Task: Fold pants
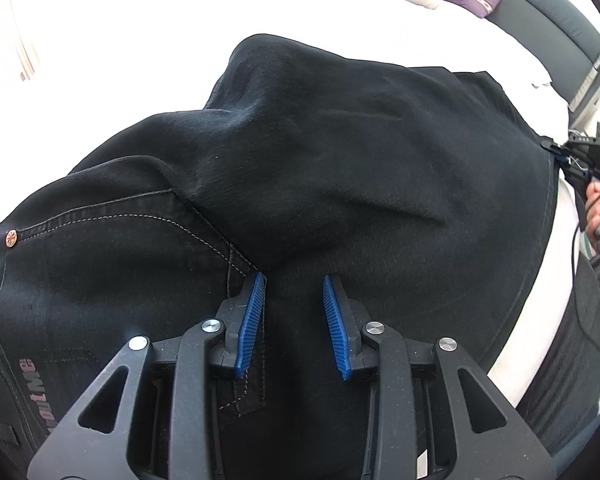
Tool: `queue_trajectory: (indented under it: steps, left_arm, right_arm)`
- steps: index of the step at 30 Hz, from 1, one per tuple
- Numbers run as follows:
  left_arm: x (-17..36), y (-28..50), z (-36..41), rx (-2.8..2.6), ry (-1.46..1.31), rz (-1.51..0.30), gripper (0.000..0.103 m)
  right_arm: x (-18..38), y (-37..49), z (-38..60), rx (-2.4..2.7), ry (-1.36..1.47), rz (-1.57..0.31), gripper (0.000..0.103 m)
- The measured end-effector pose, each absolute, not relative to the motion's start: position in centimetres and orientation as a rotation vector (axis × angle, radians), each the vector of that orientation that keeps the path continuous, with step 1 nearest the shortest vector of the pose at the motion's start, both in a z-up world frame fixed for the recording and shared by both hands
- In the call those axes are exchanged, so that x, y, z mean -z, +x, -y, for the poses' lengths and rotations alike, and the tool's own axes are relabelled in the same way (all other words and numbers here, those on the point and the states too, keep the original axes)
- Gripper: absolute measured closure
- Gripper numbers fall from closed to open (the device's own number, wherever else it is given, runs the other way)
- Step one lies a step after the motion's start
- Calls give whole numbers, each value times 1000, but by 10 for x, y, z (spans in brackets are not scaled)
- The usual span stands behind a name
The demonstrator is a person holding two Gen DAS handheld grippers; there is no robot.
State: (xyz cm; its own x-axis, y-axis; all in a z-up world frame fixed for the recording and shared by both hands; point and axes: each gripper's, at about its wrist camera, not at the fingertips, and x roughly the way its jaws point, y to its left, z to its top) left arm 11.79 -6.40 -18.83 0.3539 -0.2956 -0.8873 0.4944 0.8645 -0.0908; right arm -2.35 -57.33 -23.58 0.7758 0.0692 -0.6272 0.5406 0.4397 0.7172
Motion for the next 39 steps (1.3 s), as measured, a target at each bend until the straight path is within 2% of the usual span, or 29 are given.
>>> queue_trajectory:
  steps: [9, 20, 22, 24, 27, 39]
  left_arm:
    - [178, 112, 76, 475, 192, -1103, 73]
    - [187, 118, 91, 472, 211, -1093, 72]
    - [187, 118, 95, 477, 211, -1094, 69]
    - [187, 119, 99, 507, 204, -1099, 54]
    - [190, 116, 109, 515, 243, -1083, 47]
    - [196, 125, 106, 534, 222, -1069, 46]
  right_arm:
    - [226, -36, 570, 369, 1072, -570, 99]
    - [242, -37, 577, 405, 1111, -554, 99]
    - [245, -38, 579, 408, 1123, -554, 100]
    - [239, -39, 580, 410, 1117, -542, 100]
    - [248, -36, 583, 411, 1128, -573, 100]
    - [245, -48, 585, 438, 1151, -549, 101]
